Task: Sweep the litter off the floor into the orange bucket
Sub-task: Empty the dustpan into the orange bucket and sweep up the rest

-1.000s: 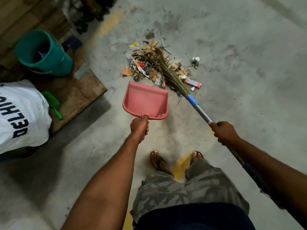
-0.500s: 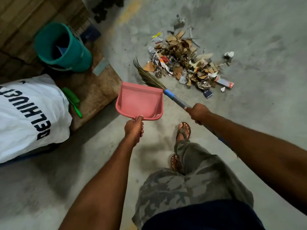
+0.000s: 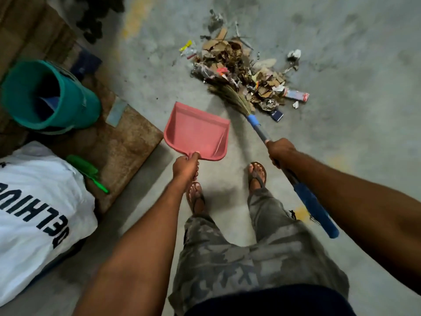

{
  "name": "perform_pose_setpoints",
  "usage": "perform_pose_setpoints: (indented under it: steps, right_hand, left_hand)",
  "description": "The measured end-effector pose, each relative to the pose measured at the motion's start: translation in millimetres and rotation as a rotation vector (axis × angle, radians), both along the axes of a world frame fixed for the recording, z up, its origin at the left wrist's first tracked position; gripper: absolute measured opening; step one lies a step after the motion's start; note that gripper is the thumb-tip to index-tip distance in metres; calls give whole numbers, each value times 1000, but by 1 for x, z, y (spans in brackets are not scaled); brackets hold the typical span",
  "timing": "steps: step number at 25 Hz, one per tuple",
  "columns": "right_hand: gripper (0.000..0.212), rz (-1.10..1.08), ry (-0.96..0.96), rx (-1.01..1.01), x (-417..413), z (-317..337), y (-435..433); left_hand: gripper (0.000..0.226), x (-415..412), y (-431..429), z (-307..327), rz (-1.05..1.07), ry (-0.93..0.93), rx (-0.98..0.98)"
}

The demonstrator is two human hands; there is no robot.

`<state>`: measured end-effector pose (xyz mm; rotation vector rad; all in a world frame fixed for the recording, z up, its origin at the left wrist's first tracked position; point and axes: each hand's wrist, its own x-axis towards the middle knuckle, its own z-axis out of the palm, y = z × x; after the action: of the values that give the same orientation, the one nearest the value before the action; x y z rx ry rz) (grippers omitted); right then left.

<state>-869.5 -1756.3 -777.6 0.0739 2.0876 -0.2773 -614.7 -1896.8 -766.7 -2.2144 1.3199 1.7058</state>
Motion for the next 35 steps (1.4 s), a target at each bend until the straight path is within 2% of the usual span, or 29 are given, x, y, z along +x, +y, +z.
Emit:
perform_pose_setpoints:
  steps: [4, 8, 14, 18, 22, 26, 31, 35]
  right_hand:
    - [49, -99, 97, -48, 30, 59, 50]
    - [52, -208, 150, -108, 87, 105, 100]
    - [53, -222, 179, -122, 132, 102, 120]
    - [61, -146, 214, -112, 104, 66, 96]
    - [54, -37, 281, -107, 75, 25, 81]
    - [56, 17, 335, -96, 51, -17, 74]
    - [52, 83, 447, -75, -9, -101, 48]
    - [50, 85, 552, -43, -54, -186, 31]
  left_hand:
    - [33, -11, -38, 18, -211, 35, -20]
    - [34, -8, -65, 30, -306, 77, -33]
    - [37, 4, -76, 9, -301, 51, -4]
    - [37, -9, -84, -15, -282, 33, -33]
    - [36, -22, -90, -53, -278, 11, -35]
    - [36, -33, -96, -91, -312, 11, -30]
    - [37, -63, -106, -181, -337, 28, 8]
    - [33, -99, -119, -266, -459, 12, 98]
